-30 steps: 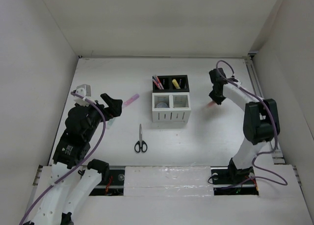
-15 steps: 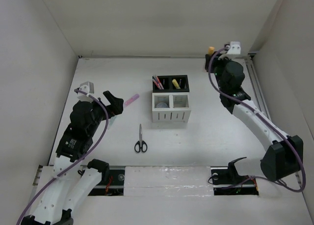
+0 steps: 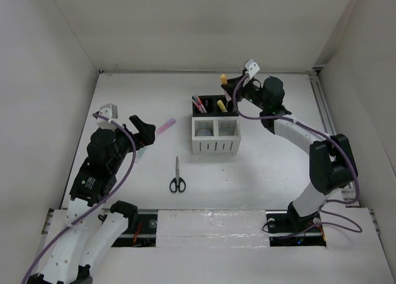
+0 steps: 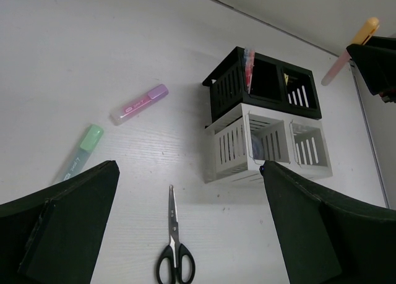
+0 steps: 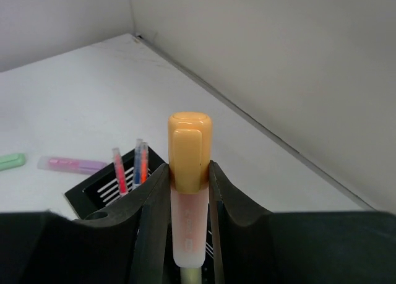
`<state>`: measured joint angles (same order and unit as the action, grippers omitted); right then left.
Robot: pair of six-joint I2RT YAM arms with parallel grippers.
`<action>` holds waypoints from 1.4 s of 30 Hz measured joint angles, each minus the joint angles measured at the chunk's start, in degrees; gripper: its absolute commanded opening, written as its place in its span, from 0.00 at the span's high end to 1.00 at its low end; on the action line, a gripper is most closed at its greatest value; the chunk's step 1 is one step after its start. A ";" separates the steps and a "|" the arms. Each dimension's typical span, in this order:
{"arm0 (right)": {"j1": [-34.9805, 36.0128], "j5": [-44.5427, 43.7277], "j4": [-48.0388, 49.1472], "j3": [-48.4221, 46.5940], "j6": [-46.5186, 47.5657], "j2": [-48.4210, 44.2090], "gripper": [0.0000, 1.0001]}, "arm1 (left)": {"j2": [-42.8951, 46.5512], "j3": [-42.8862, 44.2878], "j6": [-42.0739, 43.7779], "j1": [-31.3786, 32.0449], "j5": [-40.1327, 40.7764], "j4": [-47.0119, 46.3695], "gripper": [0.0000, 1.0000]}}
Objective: Sort the stationery into containers
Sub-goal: Place the stationery in the storage box.
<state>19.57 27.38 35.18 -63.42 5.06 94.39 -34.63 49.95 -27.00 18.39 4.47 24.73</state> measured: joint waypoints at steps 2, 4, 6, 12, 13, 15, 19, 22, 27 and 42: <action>0.00 1.86 1.66 -0.02 -0.37 0.61 1.00 | 0.02 0.00 0.02 0.00 -0.11 0.00 0.00; 0.00 2.93 3.10 -0.04 -0.68 1.14 1.00 | 0.02 0.00 0.00 0.00 -0.15 0.00 0.00; 0.00 3.63 4.28 -0.04 -0.92 1.66 1.00 | 0.02 0.00 0.02 0.00 -0.20 -0.02 0.00; -0.42 4.87 5.62 -0.04 -1.77 3.52 1.00 | 0.02 0.00 0.02 0.00 -0.81 0.00 0.00; -0.63 5.14 5.57 -0.04 -2.03 3.82 1.00 | 0.02 0.00 0.00 0.00 -0.92 0.00 0.00; -1.29 5.99 5.55 -0.02 -2.69 4.48 1.00 | 0.02 0.00 0.00 0.00 -0.98 0.00 0.00; -2.69 7.63 5.55 0.37 -3.87 5.22 1.00 | 0.11 0.00 0.02 0.00 -1.01 -0.02 0.00; -3.17 8.35 5.55 0.83 -4.42 5.51 0.98 | 0.39 0.00 0.02 0.00 -1.01 -0.02 0.00; -3.39 9.88 5.07 1.77 -4.96 5.51 0.97 | 0.44 0.00 0.00 0.00 -1.01 -0.02 0.00; -3.69 9.92 2.60 6.21 -4.90 5.49 0.00 | 0.44 0.00 0.00 0.00 -1.01 -0.02 0.00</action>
<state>15.88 37.30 37.78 -57.21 0.16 99.88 -34.20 49.95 -27.00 18.39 3.46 24.71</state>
